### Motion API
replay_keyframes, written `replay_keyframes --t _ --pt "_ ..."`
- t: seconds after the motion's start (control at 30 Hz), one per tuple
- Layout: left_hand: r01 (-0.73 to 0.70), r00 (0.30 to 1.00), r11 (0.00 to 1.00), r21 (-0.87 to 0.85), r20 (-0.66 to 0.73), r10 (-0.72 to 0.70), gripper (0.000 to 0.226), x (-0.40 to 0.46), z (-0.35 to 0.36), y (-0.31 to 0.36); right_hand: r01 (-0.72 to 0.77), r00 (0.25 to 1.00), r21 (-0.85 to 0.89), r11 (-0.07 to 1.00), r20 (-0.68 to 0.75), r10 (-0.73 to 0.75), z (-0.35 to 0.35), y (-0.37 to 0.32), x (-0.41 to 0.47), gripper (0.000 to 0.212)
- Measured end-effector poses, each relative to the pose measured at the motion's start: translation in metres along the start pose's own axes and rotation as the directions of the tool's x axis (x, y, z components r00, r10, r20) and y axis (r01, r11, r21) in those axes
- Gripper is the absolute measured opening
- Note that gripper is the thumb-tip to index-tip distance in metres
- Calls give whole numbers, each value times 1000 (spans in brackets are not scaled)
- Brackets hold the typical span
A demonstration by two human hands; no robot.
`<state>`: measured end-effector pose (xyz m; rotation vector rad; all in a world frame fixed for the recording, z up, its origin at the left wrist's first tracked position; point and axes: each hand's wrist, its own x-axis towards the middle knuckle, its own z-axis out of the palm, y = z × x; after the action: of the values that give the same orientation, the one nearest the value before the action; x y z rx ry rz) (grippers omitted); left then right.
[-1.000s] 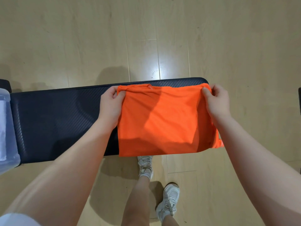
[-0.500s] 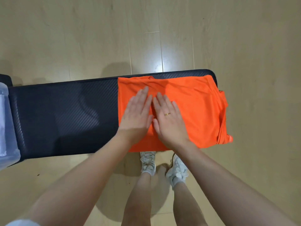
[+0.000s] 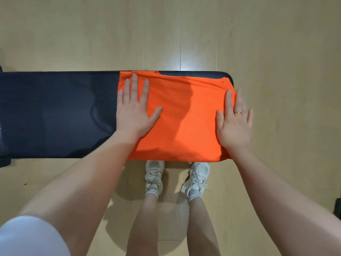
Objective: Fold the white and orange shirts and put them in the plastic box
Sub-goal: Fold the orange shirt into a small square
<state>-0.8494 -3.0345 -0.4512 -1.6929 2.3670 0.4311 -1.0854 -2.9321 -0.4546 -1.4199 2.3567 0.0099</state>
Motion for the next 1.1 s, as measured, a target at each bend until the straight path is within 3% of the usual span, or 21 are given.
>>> replay_keyframes --t 0.1,0.17,0.27,0.47,0.57,0.63,0.73,0.8,0.87,0.93,1.03,1.1 --pt "49 999 997 -63 28 -47 86 -13 -2 19 -185 976 451 873 186 111 -11 22 -3 61" --pt "-66 996 997 -41 63 68 92 -29 0 31 -370 921 594 714 332 202 -18 27 -5 60" --pt "-217 968 976 -21 128 218 99 -48 5 60 -439 894 616 654 371 251 -29 30 -10 46" --pt "-317 932 948 -24 179 316 124 -49 13 112 -478 875 649 592 407 260 -28 35 -13 47" --pt "-299 926 954 -18 236 295 131 -50 17 125 -568 817 693 443 537 208 -24 42 -18 47" --pt "-268 928 963 -1 270 258 133 -49 16 130 -589 801 703 398 574 171 -25 45 -21 39" --pt "-231 916 970 -80 317 244 119 -49 1 135 -557 826 747 362 542 152 -36 44 -27 21" --pt "-145 907 935 -323 333 256 88 -50 -13 134 -495 866 775 393 479 146 -49 35 -33 19" --pt "12 912 788 -616 331 244 62 -54 -31 134 -408 907 792 454 408 104 -65 20 -39 24" --pt "193 920 531 -825 340 194 48 -64 -50 135 -315 935 790 527 354 28 -78 -3 -46 34" --pt "447 890 51 -893 450 75 36 -77 -73 130 -186 943 716 672 323 -83 -92 -45 -52 55" --pt "450 888 -183 -874 460 -8 30 -80 -77 115 -130 927 663 737 345 -147 -90 -74 -55 65"
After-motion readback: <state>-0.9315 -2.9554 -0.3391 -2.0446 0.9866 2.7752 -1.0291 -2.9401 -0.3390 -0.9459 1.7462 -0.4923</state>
